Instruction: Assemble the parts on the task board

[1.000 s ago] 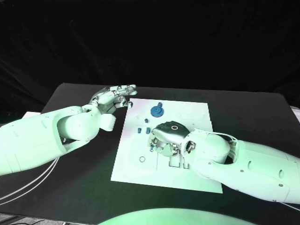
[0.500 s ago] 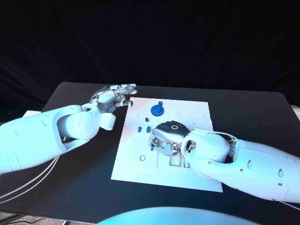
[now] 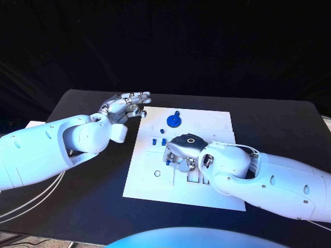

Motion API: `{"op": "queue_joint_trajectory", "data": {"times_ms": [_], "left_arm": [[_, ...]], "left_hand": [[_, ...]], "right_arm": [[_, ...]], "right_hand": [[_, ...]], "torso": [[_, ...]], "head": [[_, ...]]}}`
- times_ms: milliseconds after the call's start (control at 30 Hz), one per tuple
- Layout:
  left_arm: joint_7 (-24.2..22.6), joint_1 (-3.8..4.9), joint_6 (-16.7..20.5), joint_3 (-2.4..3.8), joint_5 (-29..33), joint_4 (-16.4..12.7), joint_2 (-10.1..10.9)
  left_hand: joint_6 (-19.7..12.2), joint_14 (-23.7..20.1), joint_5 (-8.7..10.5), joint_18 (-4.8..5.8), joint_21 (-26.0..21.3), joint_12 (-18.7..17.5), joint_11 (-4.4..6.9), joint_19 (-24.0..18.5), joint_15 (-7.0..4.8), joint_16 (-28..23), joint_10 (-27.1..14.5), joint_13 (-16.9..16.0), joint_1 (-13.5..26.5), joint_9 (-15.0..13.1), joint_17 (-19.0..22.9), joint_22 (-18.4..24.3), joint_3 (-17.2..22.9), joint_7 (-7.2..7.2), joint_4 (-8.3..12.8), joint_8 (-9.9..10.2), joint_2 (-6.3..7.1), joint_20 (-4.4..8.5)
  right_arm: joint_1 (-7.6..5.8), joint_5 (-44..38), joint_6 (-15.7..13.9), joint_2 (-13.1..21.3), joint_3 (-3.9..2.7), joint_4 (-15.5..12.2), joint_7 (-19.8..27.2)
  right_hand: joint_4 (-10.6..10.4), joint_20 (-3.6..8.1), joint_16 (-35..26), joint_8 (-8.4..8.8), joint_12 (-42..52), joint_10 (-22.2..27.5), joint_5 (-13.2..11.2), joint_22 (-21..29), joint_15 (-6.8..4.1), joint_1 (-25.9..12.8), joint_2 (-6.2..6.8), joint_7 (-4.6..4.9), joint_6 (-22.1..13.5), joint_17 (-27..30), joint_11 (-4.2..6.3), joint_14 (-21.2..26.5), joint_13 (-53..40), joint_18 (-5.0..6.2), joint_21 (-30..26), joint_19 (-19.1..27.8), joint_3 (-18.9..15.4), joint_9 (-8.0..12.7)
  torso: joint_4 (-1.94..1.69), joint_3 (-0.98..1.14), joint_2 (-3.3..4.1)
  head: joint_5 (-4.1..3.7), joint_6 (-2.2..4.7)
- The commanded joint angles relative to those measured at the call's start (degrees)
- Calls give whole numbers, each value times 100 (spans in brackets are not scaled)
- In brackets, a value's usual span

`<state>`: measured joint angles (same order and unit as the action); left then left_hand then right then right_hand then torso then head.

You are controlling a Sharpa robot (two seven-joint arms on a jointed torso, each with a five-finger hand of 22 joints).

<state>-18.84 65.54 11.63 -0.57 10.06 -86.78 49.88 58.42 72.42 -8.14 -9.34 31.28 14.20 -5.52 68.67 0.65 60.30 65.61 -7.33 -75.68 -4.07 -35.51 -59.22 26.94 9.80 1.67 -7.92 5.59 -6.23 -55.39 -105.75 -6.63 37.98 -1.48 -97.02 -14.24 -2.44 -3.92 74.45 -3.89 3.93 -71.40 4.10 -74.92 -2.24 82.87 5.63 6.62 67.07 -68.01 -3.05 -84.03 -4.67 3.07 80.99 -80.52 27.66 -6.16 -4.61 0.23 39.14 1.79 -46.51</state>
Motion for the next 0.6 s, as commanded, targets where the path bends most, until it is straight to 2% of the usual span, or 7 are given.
{"op": "queue_joint_trajectory", "data": {"times_ms": [33, 133, 200, 367, 467, 600], "left_arm": [[-14, -3, -103, 3, -49, -19, -1], [-23, -3, -92, 3, -56, -20, 0], [-32, -3, -84, 3, -59, -21, -1], [-26, -3, -99, 3, -62, -24, 3], [-16, -3, -132, 3, -63, -33, 4], [-3, -3, -155, 3, -63, -33, 5]], "left_hand": [[-10, -30, -32, -111, -38, 29, 15, -33, -7, -36, -45, -5, -32, 8, 6, 5, 0, 16, 27, -14, -24, -16], [-10, -30, -32, -111, -38, 29, 15, -33, -7, -36, -45, -5, -32, 8, 6, 5, 0, 16, 27, -14, -24, -16], [-12, -31, -33, -111, -41, 32, 13, -33, -6, -38, -48, -6, -30, 8, 11, 8, -2, 18, 29, -14, -25, -16], [-13, -30, -33, -110, -43, 36, 11, -32, -4, -36, -51, -7, -23, 8, 9, 10, -7, 20, 26, -14, -26, -17], [-16, -32, -32, -110, -45, 39, 9, -31, -3, -38, -54, -7, -18, 9, 15, 12, -10, 22, 26, -14, -25, -18], [-16, -32, -32, -110, -46, 39, 9, -31, -2, -39, -55, -7, -17, 9, 16, 12, -11, 22, 25, -14, -25, -18]], "right_arm": [[15, -82, 239, -36, 30, 34, -107], [15, -83, 237, -60, 41, 51, -177], [15, -82, 198, -67, 46, 61, -242], [15, -78, 68, -58, 52, 87, -352], [15, -77, -33, -39, 54, 79, -333], [15, -77, -158, 10, 54, 24, -287]], "right_hand": [[38, -59, 24, 15, -46, 70, 34, -256, 62, -87, 0, 36, -54, 23, -39, -230, 32, 28, -4, 3, -6, 4], [10, -85, 18, 44, -49, 244, 115, -238, 95, -206, 63, 70, -201, 38, -83, -224, 88, 33, -20, 19, -54, 36], [-29, -139, 4, 44, -48, 419, 202, -208, 183, -311, 114, 108, -319, 65, -137, -215, 115, 36, -44, 42, -100, 64], [-63, -283, -34, 44, -37, 927, 197, -97, 340, -437, 223, 270, -801, 143, -292, -185, 119, 68, -133, 124, -203, 190], [-28, -350, -146, 43, -16, 1173, 177, 55, 385, -411, 231, 328, -1128, 307, -361, -133, 111, 111, -255, 240, -262, 245], [1, -368, -190, 37, -6, 1265, 173, 129, 397, -383, 230, 339, -1184, 373, -379, -114, 110, 131, -315, 295, -287, 241]], "torso": [[-1, 1, 3], [-1, 1, 0], [0, 2, 0], [6, 3, -2], [2, 4, -1], [3, 10, -2]], "head": [[7, -1], [5, -2], [5, 1], [1, 12], [-2, 16], [-5, 36]]}}
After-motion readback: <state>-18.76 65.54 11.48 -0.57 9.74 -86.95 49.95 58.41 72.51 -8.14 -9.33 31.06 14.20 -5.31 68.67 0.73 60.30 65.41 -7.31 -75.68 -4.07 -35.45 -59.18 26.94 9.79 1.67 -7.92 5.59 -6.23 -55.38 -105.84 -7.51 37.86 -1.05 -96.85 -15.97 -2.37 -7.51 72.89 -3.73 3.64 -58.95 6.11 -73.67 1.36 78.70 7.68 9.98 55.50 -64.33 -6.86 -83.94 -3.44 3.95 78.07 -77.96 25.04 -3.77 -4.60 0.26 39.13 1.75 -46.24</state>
